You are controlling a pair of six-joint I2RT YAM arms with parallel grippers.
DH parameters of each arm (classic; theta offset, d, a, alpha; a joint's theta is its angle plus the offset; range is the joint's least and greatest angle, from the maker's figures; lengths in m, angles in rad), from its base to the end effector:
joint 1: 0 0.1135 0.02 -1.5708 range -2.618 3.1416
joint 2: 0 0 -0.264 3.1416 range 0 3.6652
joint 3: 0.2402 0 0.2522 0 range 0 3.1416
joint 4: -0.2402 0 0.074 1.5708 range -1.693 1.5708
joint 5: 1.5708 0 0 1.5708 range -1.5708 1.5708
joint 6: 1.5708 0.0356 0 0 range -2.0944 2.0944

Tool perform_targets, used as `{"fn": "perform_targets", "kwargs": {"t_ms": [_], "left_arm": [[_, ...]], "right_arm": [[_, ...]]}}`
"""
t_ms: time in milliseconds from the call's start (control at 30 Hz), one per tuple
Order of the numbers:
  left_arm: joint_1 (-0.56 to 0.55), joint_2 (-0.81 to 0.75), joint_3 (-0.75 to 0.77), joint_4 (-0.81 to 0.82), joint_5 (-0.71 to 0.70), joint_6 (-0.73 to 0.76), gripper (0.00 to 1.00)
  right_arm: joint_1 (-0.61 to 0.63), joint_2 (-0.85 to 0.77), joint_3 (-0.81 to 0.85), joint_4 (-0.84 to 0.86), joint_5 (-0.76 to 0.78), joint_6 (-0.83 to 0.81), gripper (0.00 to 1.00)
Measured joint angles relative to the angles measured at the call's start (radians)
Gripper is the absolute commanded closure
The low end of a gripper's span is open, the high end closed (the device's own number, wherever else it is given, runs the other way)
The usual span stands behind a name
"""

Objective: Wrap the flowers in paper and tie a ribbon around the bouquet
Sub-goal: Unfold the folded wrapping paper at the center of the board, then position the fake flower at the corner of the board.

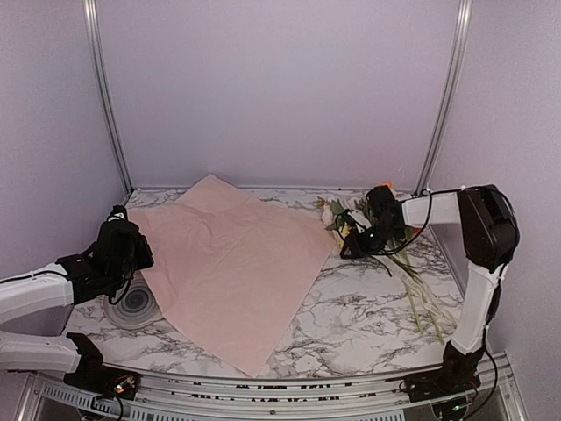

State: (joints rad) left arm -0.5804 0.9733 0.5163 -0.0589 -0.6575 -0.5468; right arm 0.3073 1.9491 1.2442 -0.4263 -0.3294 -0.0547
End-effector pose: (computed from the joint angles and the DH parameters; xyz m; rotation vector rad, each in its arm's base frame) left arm 0.1847 -0.0951 0.2271 -0.3518 1.9406 -0.0441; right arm 0.3671 0.1286 0.1484 -0.5849 2.6389 0.5213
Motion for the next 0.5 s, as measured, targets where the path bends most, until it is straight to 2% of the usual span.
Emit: {"fn": "perform_targets", "kwargs": {"t_ms": [300, 500], "left_arm": [[0.000, -0.010, 0.000, 0.000, 0.024, 0.035, 1.00], [0.000, -0.036, 0.003, 0.000, 0.034, 0.053, 1.00]], "right_arm": [[-0.031, 0.105, 0.132, 0.053, 0.160, 0.027, 0.47], [-0.023, 0.100, 0.178, 0.051, 0.147, 0.019, 0.48]]}}
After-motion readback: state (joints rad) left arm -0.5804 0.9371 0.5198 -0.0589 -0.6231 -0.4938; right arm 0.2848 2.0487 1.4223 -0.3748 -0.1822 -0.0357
